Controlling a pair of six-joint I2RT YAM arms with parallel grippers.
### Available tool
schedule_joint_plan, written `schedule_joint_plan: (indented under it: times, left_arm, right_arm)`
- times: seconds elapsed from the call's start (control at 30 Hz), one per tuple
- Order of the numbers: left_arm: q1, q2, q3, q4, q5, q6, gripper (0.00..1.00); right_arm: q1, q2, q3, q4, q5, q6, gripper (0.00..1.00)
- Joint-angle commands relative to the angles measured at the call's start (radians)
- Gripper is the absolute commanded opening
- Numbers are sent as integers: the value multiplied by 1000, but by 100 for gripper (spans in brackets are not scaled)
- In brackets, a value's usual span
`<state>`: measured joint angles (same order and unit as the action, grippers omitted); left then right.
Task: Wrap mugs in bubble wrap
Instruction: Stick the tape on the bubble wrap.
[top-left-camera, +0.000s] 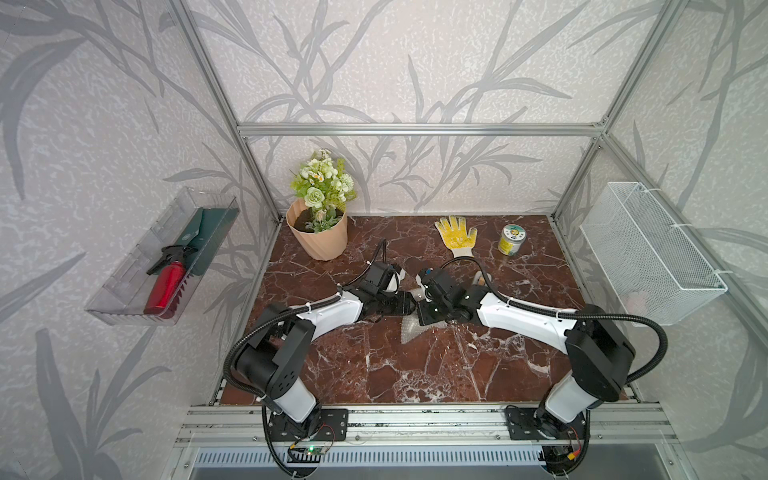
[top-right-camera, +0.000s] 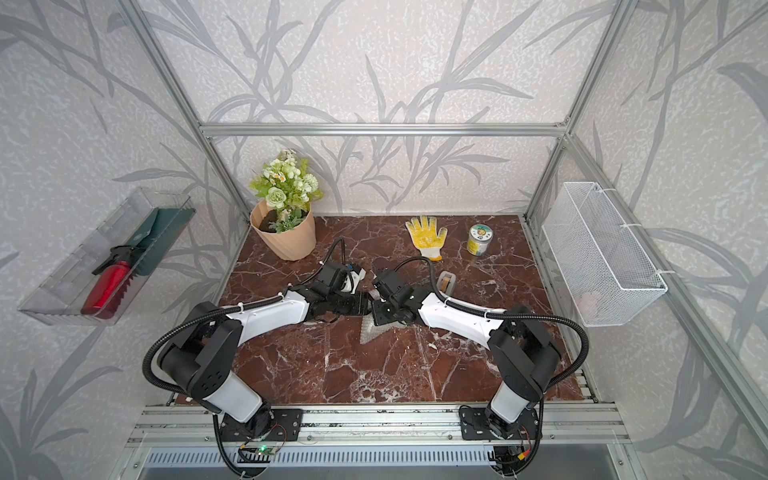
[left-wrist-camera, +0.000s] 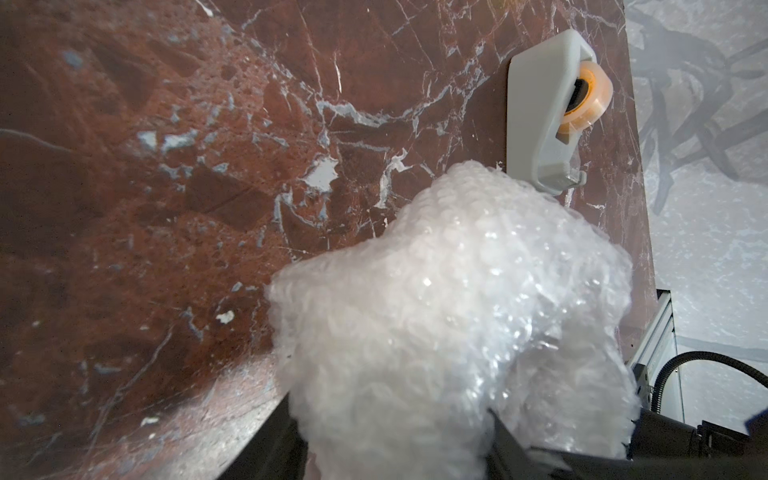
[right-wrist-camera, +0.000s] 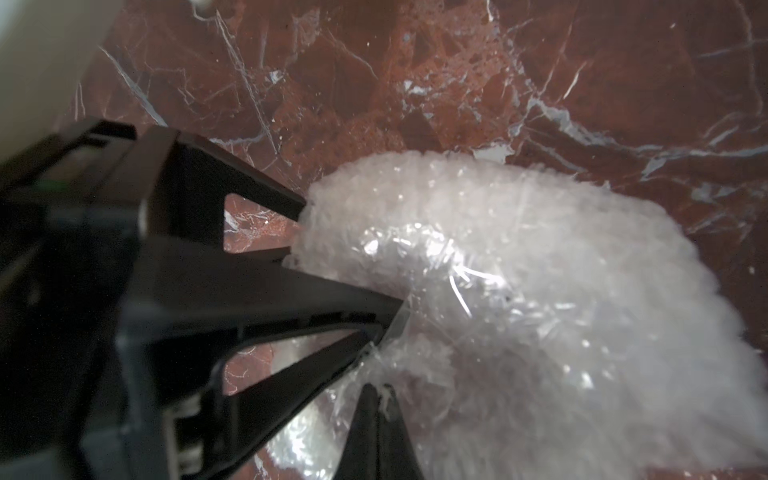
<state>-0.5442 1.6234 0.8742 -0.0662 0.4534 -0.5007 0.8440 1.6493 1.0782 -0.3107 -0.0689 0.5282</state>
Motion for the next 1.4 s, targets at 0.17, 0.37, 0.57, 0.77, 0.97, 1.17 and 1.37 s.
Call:
schedule_joint_plan:
  times: [0.17,0.37,0.57,0.77,0.97,1.17,1.37]
  left_arm:
    - [-2,-16,-9,-3,4,-4,56]
    - [-2,-20,-10,-7,4,-3,56]
    - [-2,-23,-10,-11,1,-1,56]
    - [-2,-23,-9,-9,1,-3,56]
    - [-3,-41,3,-18,1,-9,56]
    - [-2,-123,43,-77,-49,-15,65]
    - [0,-232,44,-172,-156,-19,79]
  right_arm:
    - [13,-81,-67,53,-72,-46,0]
    - [14,-114,-77,120,-112,-52,0]
    - [14,-56,-85,94,-102,-46,0]
    - [12,-40,-94,58,-65,-39,0]
    - [15,-159,-106,124,-123,-62,0]
    - [13,-393,-199,219,20,-75,17]
    - [5,-549,-268,146,211,-94,37]
